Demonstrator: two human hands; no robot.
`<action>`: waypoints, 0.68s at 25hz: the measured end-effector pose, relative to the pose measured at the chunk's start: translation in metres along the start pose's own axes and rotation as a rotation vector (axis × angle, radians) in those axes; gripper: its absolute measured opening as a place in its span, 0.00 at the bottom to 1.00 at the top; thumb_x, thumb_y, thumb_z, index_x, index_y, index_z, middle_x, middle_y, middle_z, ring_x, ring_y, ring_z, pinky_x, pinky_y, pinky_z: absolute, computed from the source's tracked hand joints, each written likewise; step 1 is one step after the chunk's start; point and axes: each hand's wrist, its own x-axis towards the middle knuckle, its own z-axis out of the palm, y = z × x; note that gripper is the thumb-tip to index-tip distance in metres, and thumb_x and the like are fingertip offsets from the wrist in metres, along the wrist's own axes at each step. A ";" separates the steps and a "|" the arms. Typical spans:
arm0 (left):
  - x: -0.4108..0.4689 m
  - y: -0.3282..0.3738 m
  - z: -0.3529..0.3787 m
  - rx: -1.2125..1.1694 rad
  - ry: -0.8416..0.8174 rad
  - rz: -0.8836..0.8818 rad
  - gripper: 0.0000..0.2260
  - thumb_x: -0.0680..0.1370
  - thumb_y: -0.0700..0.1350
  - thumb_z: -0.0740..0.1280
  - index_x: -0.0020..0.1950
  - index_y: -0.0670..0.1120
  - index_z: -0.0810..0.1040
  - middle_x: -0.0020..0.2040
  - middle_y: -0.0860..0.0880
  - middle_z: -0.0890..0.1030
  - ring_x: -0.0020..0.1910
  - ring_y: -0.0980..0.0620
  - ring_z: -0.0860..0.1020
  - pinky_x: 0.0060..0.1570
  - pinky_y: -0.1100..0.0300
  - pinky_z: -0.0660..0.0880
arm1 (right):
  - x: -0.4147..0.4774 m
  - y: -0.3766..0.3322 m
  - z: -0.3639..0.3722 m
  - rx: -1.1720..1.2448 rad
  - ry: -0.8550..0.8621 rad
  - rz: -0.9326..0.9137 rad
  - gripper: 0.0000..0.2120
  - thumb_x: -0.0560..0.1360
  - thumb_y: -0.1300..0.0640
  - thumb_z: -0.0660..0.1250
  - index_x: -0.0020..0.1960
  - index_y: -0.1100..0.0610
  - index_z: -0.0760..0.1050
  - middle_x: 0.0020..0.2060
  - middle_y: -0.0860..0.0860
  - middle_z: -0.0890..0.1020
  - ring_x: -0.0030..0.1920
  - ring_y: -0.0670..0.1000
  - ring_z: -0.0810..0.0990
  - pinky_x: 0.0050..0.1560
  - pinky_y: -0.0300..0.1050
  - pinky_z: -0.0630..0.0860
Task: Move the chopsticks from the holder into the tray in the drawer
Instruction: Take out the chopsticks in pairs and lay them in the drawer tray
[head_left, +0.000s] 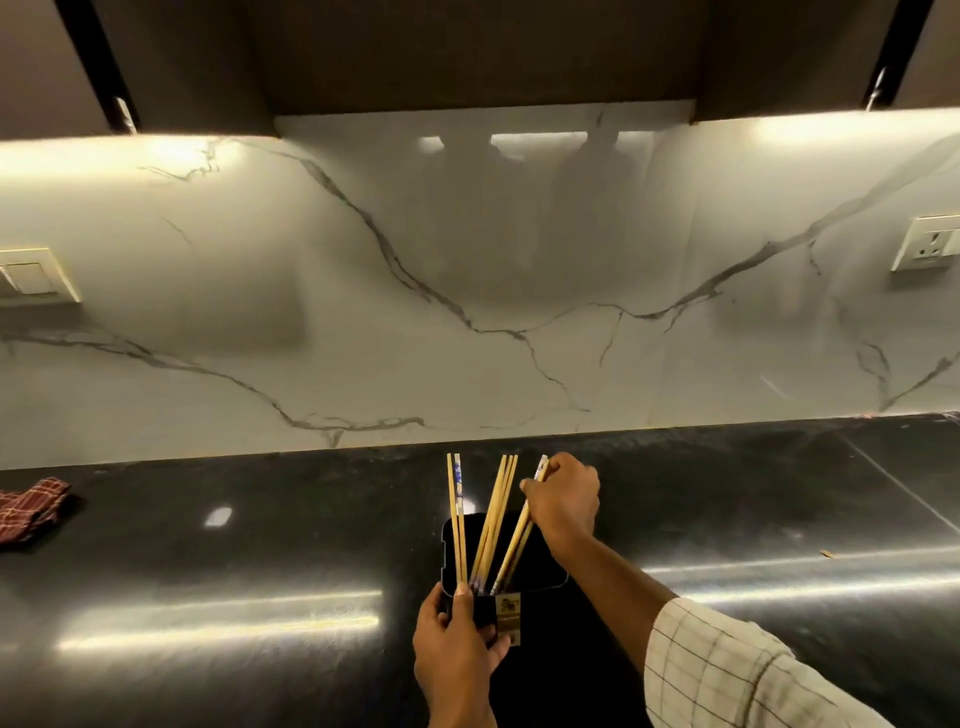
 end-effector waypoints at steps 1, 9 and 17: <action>0.000 -0.001 0.000 0.012 0.005 0.006 0.18 0.82 0.46 0.68 0.73 0.48 0.74 0.64 0.38 0.78 0.49 0.38 0.82 0.37 0.47 0.84 | 0.000 0.002 0.001 -0.008 0.010 0.005 0.09 0.75 0.59 0.77 0.51 0.54 0.78 0.51 0.51 0.79 0.40 0.48 0.80 0.31 0.36 0.71; 0.003 0.001 0.001 0.003 -0.015 -0.025 0.21 0.82 0.46 0.68 0.75 0.48 0.71 0.69 0.37 0.75 0.57 0.34 0.81 0.48 0.39 0.83 | -0.004 -0.012 -0.012 0.093 0.042 -0.030 0.13 0.73 0.59 0.78 0.39 0.48 0.75 0.38 0.50 0.83 0.38 0.51 0.87 0.43 0.52 0.87; -0.007 0.000 -0.001 0.009 -0.027 0.003 0.22 0.82 0.45 0.67 0.76 0.48 0.70 0.67 0.38 0.77 0.57 0.37 0.82 0.54 0.36 0.81 | -0.026 -0.050 -0.091 0.248 0.040 -0.336 0.08 0.74 0.62 0.77 0.50 0.54 0.82 0.39 0.50 0.86 0.36 0.47 0.88 0.39 0.46 0.88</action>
